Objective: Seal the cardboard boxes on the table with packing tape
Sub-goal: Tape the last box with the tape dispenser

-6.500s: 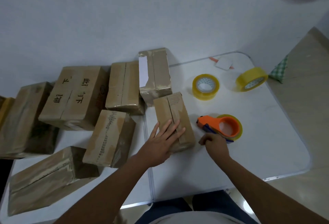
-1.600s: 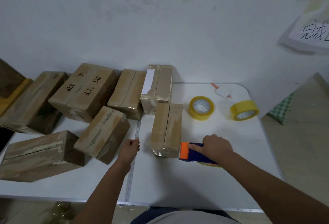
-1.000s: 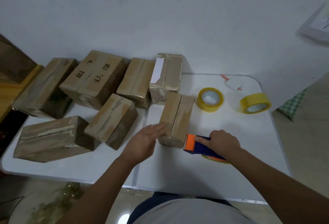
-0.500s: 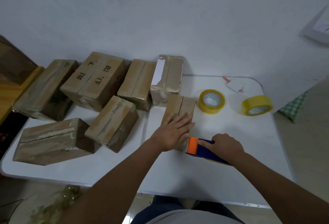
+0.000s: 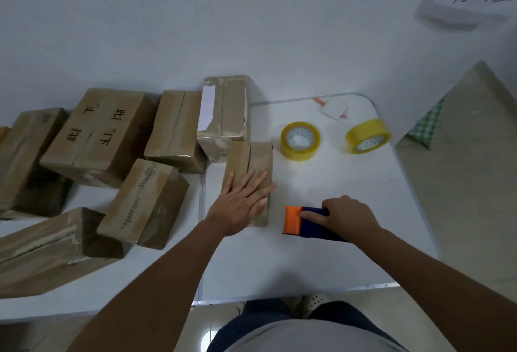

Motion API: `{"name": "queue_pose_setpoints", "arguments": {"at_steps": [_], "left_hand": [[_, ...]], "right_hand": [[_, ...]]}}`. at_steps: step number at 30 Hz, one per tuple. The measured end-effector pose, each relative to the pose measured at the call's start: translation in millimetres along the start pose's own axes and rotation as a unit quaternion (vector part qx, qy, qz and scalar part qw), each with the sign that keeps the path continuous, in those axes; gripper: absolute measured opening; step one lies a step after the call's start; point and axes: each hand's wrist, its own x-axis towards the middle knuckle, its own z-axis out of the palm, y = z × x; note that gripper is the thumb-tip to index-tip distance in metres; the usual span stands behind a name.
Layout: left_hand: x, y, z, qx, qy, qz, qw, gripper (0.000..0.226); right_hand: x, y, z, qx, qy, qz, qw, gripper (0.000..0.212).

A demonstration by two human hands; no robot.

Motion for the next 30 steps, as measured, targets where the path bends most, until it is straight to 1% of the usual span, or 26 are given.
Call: {"name": "queue_pose_setpoints", "arguments": {"at_steps": [5,8,10,12,14,19,26,30], "left_hand": [[1,2,-2,-0.022,0.008,-0.008,1.0,0.053],[-3,12,-5,-0.113,0.0,-0.056,0.992,0.057],[-5,17,-7,-0.157,0.01,-0.091,0.983,0.056],[-6,20,-6,-0.143,0.053,-0.091,0.984,0.052],[-6,23,-4,-0.129,0.087,-0.091,0.984,0.045],[-5,26,7,-0.113,0.138,-0.079,0.981,0.036],[-4,26,6,-0.115,0.12,-0.077,0.983,0.039],[-6,23,6,-0.122,0.125,-0.073,0.982,0.035]], "right_hand": [[-4,21,-6,-0.019,0.006,0.015,1.0,0.073],[-2,18,-7,-0.002,-0.003,0.028,1.0,0.071],[0,17,-10,0.027,-0.026,0.031,0.999,0.064],[2,16,-16,0.044,-0.062,0.023,0.997,0.052],[5,14,-21,0.03,-0.081,0.009,0.996,0.044],[10,1,-12,-0.018,-0.043,-0.008,0.999,0.044],[24,-22,8,-0.007,-0.014,-0.007,1.0,0.045],[39,-7,-11,0.01,-0.001,0.083,0.997,0.039]]}}
